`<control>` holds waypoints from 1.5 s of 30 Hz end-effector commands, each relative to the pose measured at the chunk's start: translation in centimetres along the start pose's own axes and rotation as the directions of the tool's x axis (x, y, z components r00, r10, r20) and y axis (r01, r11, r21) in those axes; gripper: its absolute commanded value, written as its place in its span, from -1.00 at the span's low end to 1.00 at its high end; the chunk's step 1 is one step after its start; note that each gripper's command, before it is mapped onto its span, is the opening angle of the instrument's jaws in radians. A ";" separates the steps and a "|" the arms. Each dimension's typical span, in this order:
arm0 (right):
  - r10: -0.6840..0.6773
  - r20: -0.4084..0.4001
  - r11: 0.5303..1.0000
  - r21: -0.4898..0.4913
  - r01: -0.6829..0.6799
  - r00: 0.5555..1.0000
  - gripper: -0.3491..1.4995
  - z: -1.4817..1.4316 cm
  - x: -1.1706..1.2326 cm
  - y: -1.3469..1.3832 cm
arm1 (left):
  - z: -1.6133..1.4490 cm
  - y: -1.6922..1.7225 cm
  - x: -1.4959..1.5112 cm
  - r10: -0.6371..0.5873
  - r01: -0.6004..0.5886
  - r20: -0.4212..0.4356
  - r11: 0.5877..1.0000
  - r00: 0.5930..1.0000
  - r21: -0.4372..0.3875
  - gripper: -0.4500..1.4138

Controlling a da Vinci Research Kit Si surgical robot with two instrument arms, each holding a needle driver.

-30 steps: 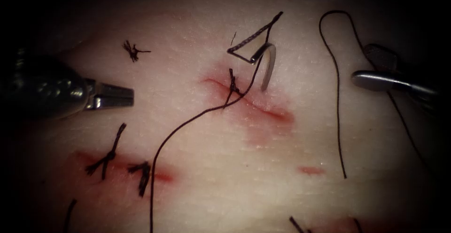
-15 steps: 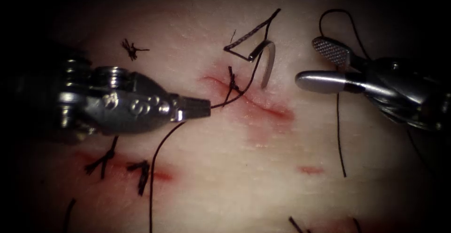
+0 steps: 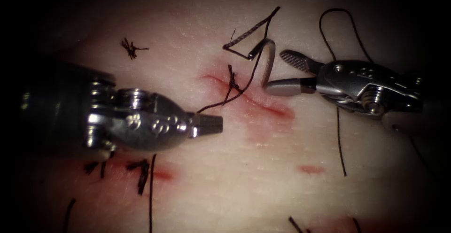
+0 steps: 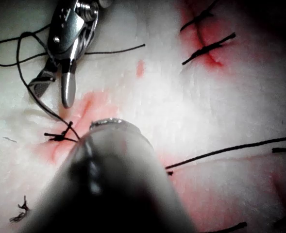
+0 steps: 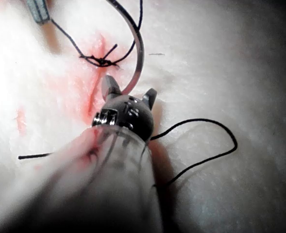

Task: Wound Closure

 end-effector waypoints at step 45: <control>0.429 -0.057 0.899 0.119 -0.420 0.902 -1.00 0.36 0.22 0.11 | 0.59 -0.20 0.21 0.000 0.000 0.029 1.000 1.000 -0.005 -1.00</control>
